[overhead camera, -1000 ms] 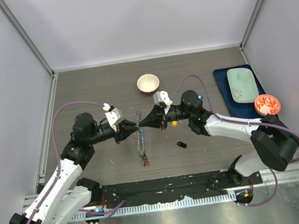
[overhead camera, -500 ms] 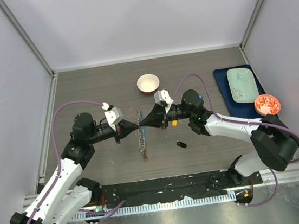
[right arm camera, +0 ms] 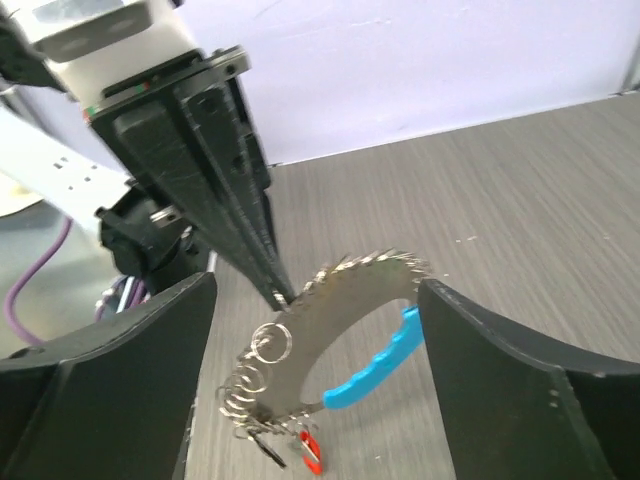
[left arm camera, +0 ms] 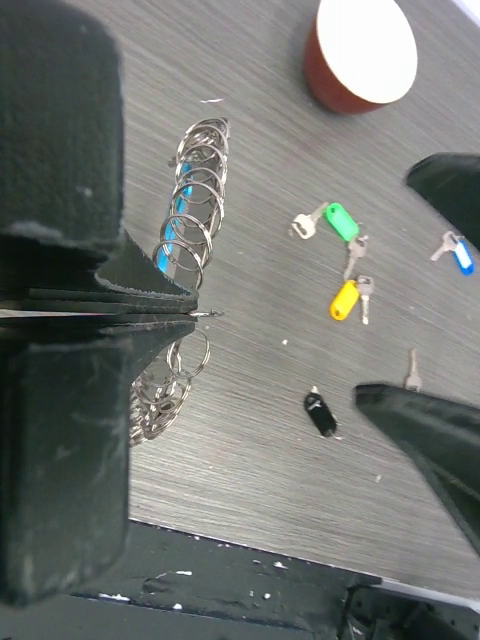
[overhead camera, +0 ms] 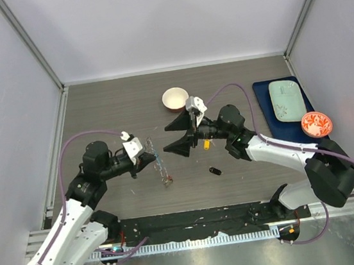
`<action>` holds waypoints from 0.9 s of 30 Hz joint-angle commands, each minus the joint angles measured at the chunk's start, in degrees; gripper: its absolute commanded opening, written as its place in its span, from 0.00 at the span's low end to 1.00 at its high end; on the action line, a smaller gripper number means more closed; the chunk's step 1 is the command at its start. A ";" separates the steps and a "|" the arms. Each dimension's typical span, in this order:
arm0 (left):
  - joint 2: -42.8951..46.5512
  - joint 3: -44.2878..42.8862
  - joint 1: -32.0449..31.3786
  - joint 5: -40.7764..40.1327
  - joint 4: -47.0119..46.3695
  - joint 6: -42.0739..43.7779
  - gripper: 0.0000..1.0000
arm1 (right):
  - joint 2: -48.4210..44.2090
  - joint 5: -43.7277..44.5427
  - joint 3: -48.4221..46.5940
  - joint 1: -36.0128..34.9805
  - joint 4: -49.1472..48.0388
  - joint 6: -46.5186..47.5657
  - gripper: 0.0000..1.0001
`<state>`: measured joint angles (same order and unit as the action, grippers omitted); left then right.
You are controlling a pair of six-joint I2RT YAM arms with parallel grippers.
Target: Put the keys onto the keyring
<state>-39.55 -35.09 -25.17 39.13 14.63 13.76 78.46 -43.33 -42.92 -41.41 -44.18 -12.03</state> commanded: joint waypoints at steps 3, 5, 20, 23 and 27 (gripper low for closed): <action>4.48 -3.05 -0.06 -6.78 9.27 3.21 0.00 | -2.34 11.94 -4.45 0.98 12.76 -5.46 0.93; 6.14 -2.70 -0.06 -8.97 9.88 2.68 0.00 | -3.48 15.19 -4.28 1.42 18.48 -5.72 0.93; 8.61 -1.82 -0.06 -18.57 11.03 -3.30 0.00 | -8.67 46.85 0.02 3.44 48.47 -9.76 0.98; 9.40 -1.56 -0.06 -19.44 10.94 -3.30 0.00 | -8.50 46.06 0.29 3.53 53.31 -10.99 0.99; 9.75 -1.38 -0.06 -20.50 11.12 -3.04 0.00 | -7.79 47.90 -0.24 3.53 64.20 -16.96 0.98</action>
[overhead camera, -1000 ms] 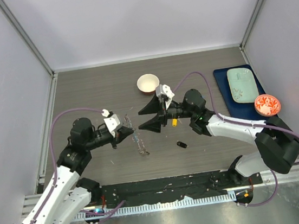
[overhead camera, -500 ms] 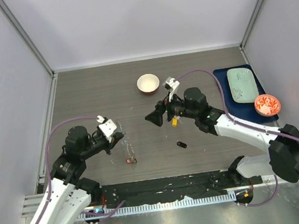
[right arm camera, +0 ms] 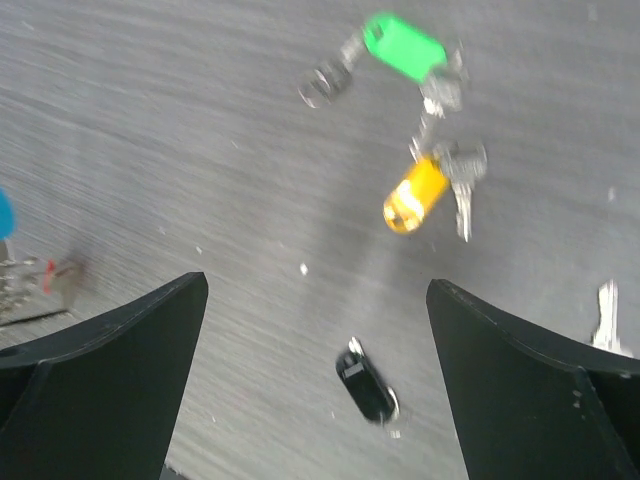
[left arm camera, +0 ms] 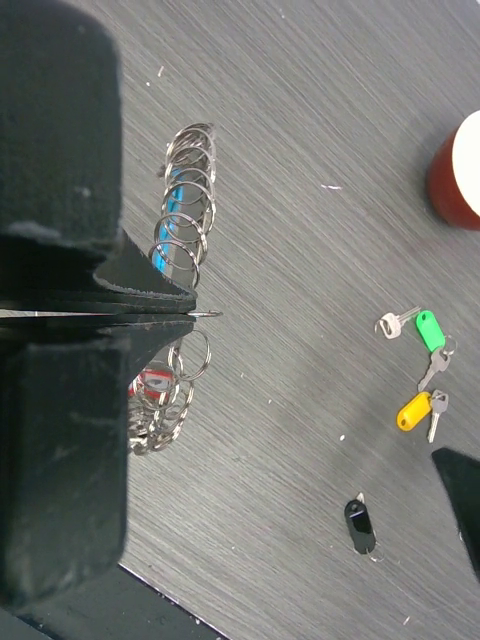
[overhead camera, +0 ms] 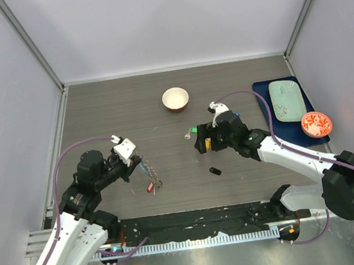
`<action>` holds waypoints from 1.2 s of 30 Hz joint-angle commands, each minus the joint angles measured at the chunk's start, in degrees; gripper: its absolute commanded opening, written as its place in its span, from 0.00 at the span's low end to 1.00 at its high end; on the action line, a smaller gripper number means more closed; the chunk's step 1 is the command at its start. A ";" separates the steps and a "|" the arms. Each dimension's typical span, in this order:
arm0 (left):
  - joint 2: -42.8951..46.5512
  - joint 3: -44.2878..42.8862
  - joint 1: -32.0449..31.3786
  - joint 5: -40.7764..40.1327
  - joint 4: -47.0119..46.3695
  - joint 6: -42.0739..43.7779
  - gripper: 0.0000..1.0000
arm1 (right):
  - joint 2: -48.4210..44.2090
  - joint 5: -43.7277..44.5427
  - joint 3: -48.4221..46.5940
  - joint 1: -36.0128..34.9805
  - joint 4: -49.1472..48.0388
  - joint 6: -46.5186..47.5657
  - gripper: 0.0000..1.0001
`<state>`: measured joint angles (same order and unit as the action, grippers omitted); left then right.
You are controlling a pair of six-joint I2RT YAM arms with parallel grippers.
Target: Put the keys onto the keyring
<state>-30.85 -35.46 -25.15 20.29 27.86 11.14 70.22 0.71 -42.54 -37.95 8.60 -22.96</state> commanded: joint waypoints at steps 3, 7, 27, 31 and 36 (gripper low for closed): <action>0.88 -1.01 -0.08 -1.84 -2.11 -0.59 0.00 | -0.43 2.72 1.14 -0.01 16.35 -9.81 0.98; 0.62 -0.92 -0.08 -1.05 -2.37 -0.68 0.00 | -0.43 0.35 2.29 -0.01 21.01 -10.88 0.98; 1.67 -0.75 -0.08 -1.40 -2.45 -0.50 0.00 | 17.84 -15.12 -4.56 -8.45 3.82 -9.47 0.93; 2.11 -0.57 -0.08 -1.92 -2.46 -0.41 0.00 | 19.17 -13.03 -8.16 -8.80 2.12 -7.38 0.92; 2.46 -0.48 -0.08 -2.01 -2.46 -0.41 0.00 | 17.59 -8.62 -9.14 -8.80 9.66 -1.92 0.79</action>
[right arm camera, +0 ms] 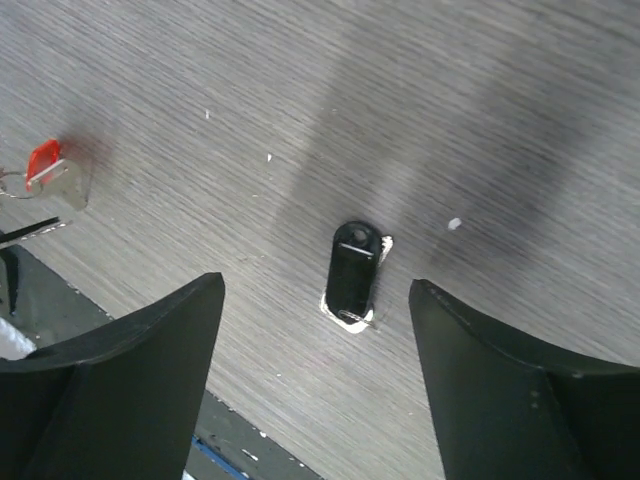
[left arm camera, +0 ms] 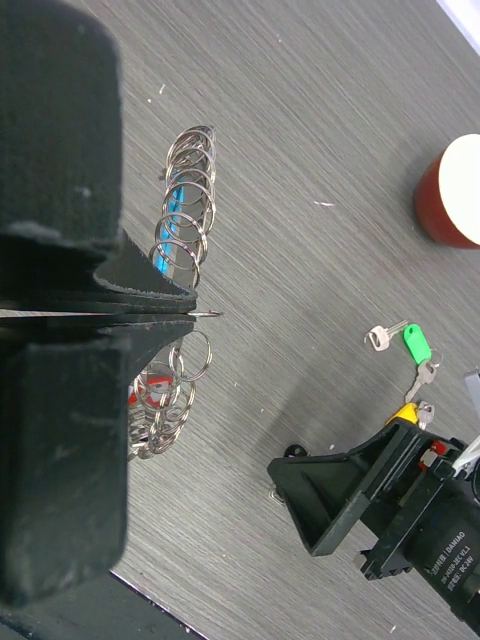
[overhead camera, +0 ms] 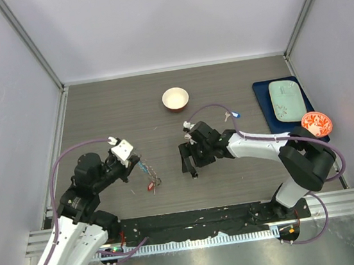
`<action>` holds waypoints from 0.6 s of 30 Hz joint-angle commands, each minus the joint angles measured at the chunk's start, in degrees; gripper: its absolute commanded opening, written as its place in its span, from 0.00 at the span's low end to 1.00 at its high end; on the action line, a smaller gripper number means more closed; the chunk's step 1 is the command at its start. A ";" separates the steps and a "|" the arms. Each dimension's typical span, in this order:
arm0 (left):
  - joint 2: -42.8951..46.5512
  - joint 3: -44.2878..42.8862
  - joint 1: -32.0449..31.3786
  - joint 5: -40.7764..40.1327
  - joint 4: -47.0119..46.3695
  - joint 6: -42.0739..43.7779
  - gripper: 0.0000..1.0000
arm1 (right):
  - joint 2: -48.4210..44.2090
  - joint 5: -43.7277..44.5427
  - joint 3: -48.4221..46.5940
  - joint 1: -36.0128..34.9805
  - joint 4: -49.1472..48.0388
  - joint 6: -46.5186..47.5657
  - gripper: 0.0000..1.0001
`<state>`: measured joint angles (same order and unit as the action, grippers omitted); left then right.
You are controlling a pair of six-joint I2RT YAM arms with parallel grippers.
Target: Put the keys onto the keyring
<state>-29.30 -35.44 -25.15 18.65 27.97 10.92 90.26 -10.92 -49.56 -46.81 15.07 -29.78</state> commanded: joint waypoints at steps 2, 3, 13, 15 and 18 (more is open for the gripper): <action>1.00 -0.59 -0.08 -0.46 -2.57 -0.11 0.00 | -3.77 2.22 -1.33 0.05 4.09 7.27 0.74; 1.09 -0.59 -0.08 -0.46 -2.57 -0.02 0.00 | -4.38 1.78 -0.98 0.05 4.79 8.24 0.70; 1.26 -0.51 -0.08 -0.64 -2.39 -0.02 0.00 | -3.08 -1.30 1.30 0.05 4.36 15.28 0.53; 1.35 -0.42 -0.08 -0.81 -2.48 0.07 0.00 | -2.81 -2.18 1.75 0.14 3.04 15.72 0.43; 1.26 -0.33 -0.08 -0.90 -2.39 0.07 0.00 | -2.37 -4.02 2.62 0.14 1.11 16.07 0.37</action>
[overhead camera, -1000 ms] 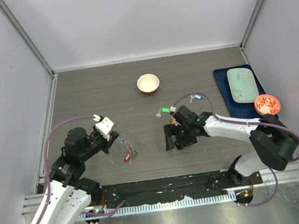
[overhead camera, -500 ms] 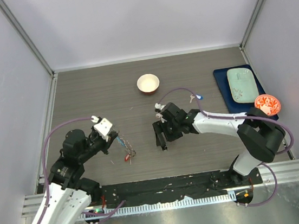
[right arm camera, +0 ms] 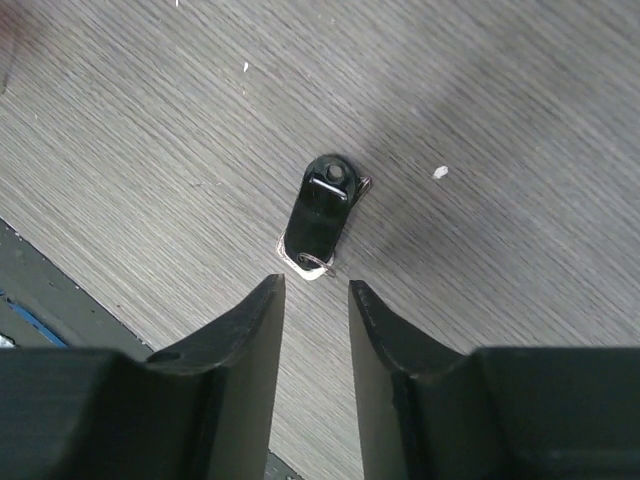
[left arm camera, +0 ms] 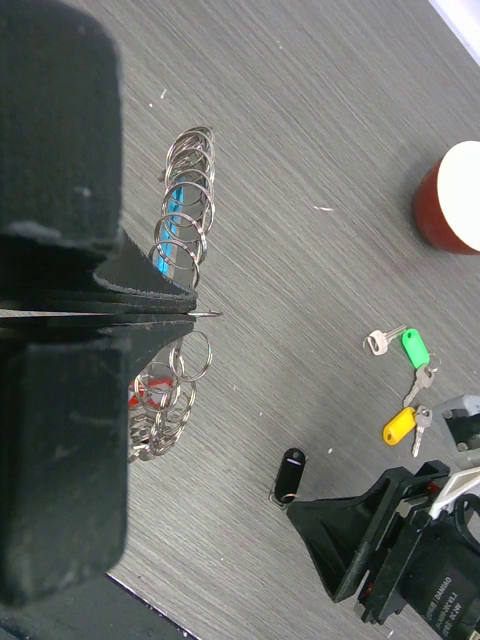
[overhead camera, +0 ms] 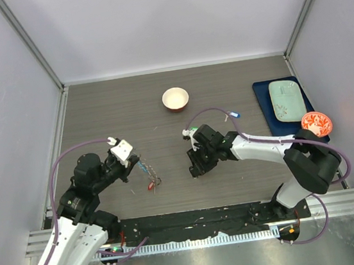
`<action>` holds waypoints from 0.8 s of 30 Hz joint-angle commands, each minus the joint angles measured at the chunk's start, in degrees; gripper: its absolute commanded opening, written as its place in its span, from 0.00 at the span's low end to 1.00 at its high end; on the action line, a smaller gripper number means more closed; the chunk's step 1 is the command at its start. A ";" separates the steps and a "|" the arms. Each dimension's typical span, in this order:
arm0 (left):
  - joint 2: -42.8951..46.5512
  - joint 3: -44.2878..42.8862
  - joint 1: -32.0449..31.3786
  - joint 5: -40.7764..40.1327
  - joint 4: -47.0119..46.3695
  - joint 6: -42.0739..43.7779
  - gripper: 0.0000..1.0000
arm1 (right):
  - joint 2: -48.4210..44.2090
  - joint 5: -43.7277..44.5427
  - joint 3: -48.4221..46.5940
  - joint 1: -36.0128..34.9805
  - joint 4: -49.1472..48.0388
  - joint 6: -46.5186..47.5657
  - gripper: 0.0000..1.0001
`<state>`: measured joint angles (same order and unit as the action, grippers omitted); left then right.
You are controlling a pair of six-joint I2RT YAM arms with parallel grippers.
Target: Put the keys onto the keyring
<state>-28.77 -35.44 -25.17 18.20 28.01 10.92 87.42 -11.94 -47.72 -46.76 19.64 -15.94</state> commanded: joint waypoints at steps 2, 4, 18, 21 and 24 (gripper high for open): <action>0.65 -0.33 -0.06 -0.44 -2.43 0.07 0.00 | 0.91 -4.39 1.40 0.09 -4.60 2.32 0.36; 0.47 -0.42 -0.06 -0.35 -2.52 0.07 0.00 | 1.26 -5.72 1.93 0.01 -5.75 2.41 0.36; 0.30 -0.33 -0.06 0.08 -2.35 0.16 0.00 | 1.18 -0.02 4.04 0.53 -7.33 1.89 0.35; 0.39 -0.33 -0.06 0.26 -2.35 0.16 0.00 | -0.66 4.03 4.39 1.06 -7.16 0.83 0.40; 0.30 -0.33 -0.06 0.26 -2.35 0.16 0.00 | -1.28 3.77 4.22 1.85 -7.25 0.65 0.43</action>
<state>-28.71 -35.38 -25.15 18.00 28.03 10.94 88.27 -12.27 -43.86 -46.06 12.88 -14.72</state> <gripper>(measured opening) 0.011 0.409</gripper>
